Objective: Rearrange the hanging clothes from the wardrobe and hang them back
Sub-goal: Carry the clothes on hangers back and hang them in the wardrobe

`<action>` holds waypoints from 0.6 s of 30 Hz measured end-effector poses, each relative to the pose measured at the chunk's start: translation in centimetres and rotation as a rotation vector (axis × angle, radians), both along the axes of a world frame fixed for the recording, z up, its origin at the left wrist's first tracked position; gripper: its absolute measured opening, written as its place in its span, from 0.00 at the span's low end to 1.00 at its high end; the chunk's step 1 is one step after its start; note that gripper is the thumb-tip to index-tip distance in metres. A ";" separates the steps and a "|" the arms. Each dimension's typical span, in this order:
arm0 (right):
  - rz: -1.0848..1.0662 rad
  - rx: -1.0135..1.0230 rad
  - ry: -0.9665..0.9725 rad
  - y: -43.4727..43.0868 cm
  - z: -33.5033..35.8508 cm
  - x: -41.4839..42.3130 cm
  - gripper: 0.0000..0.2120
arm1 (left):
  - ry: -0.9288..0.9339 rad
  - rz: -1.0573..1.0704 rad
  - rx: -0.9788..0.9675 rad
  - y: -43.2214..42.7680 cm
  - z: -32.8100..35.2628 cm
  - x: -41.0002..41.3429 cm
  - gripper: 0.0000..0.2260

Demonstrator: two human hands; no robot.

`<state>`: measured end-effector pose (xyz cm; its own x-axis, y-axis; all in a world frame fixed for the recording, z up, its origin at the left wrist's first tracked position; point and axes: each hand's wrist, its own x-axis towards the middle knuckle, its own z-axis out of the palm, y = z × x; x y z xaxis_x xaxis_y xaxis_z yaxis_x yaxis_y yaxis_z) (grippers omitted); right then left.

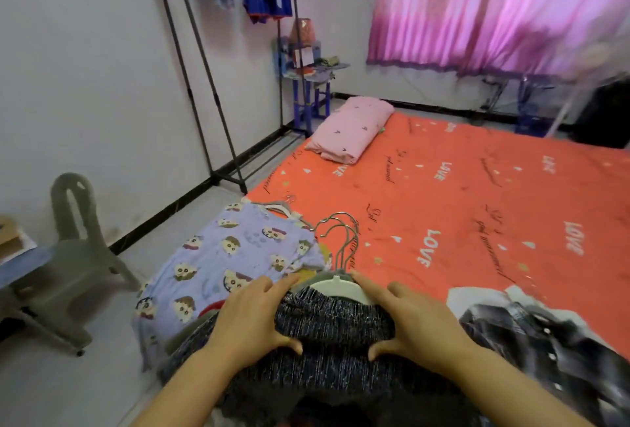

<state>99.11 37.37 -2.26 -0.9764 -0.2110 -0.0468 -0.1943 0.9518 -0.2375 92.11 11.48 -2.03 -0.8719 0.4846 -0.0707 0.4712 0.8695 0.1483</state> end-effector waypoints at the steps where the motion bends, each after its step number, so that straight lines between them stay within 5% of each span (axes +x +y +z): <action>1: -0.035 0.017 -0.013 -0.4 -0.5 -0.3 0.52 | -0.019 -0.031 0.010 -0.2 -0.8 -1.2 0.49; 11: -0.357 0.019 -0.028 -5.9 1.9 -3.0 0.50 | -0.051 -0.402 0.102 -1.7 0.0 -12.4 0.44; 18: -0.463 -0.054 -0.051 -1.8 2.4 -6.9 0.51 | -0.139 -0.518 0.087 4.2 0.4 -18.5 0.47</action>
<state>92.22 35.58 0.18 -0.9651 0.2429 -0.0980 0.2611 0.9216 -0.2873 73.60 15.68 -1.59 -0.5026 0.8576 -0.1086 0.8058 0.5103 0.3005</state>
